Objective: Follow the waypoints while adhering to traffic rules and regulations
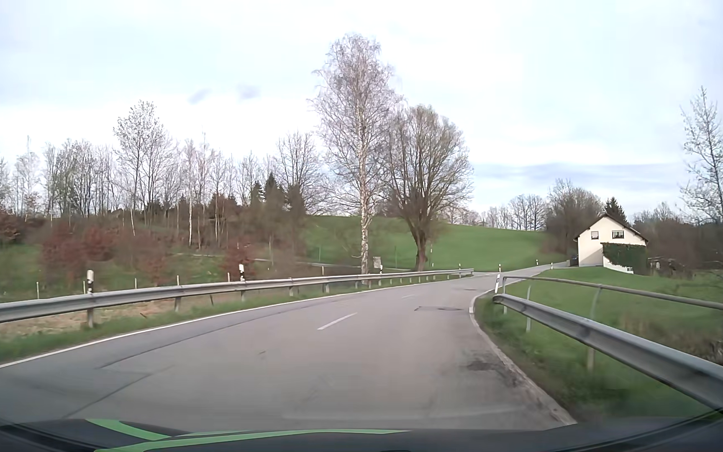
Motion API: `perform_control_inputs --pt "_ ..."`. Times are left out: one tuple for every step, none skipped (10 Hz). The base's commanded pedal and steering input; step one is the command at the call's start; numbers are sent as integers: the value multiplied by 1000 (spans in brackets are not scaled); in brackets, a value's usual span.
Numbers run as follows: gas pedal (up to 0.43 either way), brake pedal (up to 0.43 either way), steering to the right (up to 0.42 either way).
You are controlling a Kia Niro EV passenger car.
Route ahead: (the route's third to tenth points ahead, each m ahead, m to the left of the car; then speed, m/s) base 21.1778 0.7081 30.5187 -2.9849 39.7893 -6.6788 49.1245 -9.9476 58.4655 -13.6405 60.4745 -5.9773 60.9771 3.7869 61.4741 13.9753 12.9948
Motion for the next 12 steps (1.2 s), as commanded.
perform_control_inputs --pt "67 0 52" --pt "59 0 54" --pt "0 0 56" --pt "0 0 56" --pt "0 0 56" --pt "0 0 56" --pt "0 0 56" --pt "0 0 57" --pt "0 0 57" --pt "0 0 58" --pt "0 0 58" --pt "0 0 59"
